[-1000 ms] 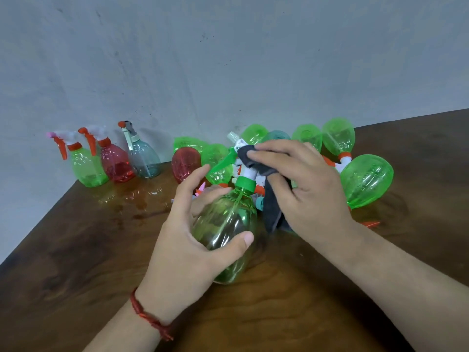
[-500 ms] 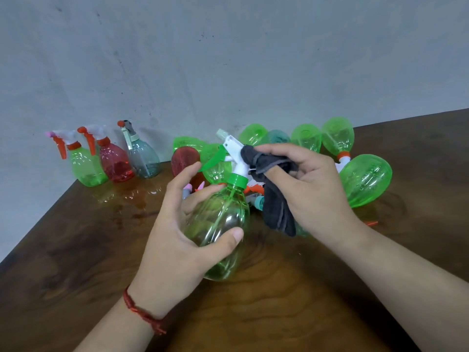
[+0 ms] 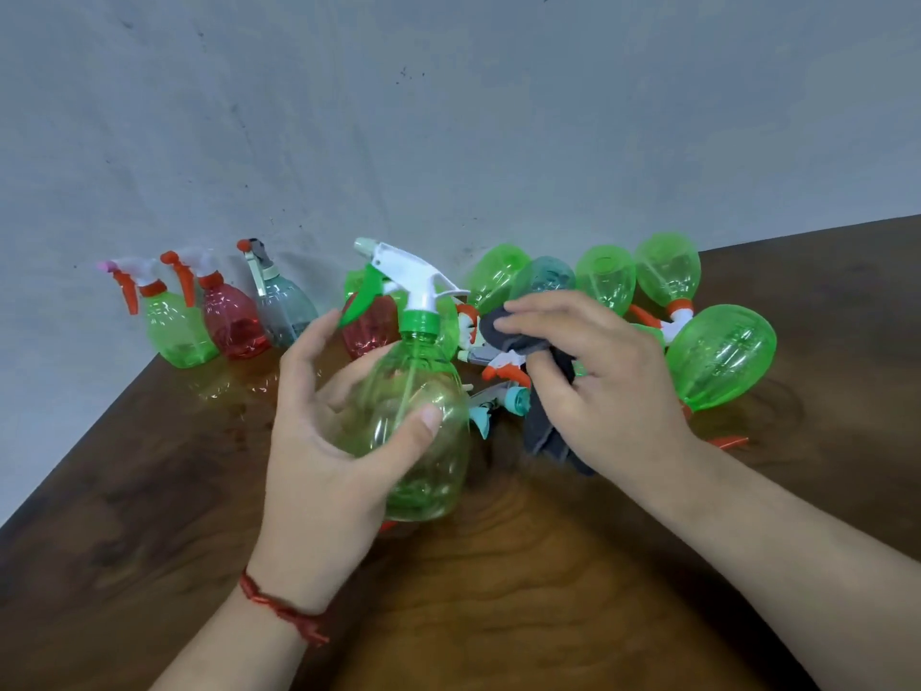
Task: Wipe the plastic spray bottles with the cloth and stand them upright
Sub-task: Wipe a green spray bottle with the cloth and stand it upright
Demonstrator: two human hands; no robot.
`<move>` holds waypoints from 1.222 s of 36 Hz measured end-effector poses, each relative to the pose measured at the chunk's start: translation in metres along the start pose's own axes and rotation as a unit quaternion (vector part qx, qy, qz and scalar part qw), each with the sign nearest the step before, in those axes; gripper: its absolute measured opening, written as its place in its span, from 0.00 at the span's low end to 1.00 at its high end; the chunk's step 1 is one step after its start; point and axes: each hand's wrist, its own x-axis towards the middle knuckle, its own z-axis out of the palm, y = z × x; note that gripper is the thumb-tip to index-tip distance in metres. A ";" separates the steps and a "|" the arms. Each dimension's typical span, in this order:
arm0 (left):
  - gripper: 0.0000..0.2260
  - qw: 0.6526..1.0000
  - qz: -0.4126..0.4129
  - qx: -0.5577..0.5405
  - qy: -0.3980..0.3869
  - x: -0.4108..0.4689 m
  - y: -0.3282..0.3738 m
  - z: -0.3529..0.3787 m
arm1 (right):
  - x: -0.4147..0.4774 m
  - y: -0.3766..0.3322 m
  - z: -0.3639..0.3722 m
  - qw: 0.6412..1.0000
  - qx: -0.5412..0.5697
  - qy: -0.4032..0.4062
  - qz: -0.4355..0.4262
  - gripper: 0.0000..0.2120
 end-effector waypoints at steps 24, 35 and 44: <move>0.35 0.994 -0.070 -0.046 0.068 0.003 0.008 0.009 | -0.003 -0.042 -0.001 0.901 0.357 -0.061 0.238 0.14; 0.31 0.998 -0.033 0.027 0.047 0.001 -0.005 0.004 | -0.002 -0.044 -0.001 0.891 0.370 -0.050 0.258 0.14; 0.21 0.989 -0.111 -0.102 0.002 0.006 -0.007 0.000 | -0.007 -0.046 0.002 0.893 0.362 -0.057 0.260 0.16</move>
